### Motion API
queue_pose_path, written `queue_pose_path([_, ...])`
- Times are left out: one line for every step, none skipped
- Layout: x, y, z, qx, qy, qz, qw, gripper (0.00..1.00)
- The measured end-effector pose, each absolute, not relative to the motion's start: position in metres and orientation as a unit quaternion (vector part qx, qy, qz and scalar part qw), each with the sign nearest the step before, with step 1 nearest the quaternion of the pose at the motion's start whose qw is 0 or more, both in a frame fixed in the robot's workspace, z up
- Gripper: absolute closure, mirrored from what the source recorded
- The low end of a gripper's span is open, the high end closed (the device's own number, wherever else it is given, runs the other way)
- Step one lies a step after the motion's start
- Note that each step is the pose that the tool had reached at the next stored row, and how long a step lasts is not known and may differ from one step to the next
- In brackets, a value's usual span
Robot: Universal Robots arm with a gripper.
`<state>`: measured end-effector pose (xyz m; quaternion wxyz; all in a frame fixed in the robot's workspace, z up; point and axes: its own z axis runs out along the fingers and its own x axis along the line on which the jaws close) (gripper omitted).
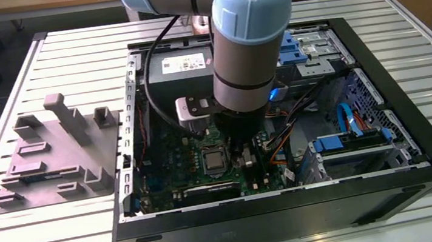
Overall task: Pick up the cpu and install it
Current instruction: 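Install the first cpu locking lever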
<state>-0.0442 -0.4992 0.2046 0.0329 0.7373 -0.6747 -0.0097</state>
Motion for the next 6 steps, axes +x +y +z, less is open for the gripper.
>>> queue_pose_path([-0.0442, -0.4992, 0.2046, 0.737, -0.675, -0.010, 0.033, 0.89])
queue_pose_path([-0.0442, -0.4993, 0.2046, 0.737, -0.675, -0.010, 0.033, 0.89])
queue_pose_path([-0.0442, -0.4993, 0.2047, 0.737, -0.675, -0.010, 0.033, 0.89])
queue_pose_path([-0.0442, -0.4993, 0.2047, 0.737, -0.675, -0.010, 0.033, 0.89])
queue_pose_path([-0.0442, -0.4993, 0.2047, 0.737, -0.675, -0.010, 0.033, 0.89])
queue_pose_path([-0.0442, -0.4993, 0.2047, 0.737, -0.675, -0.010, 0.033, 0.89])
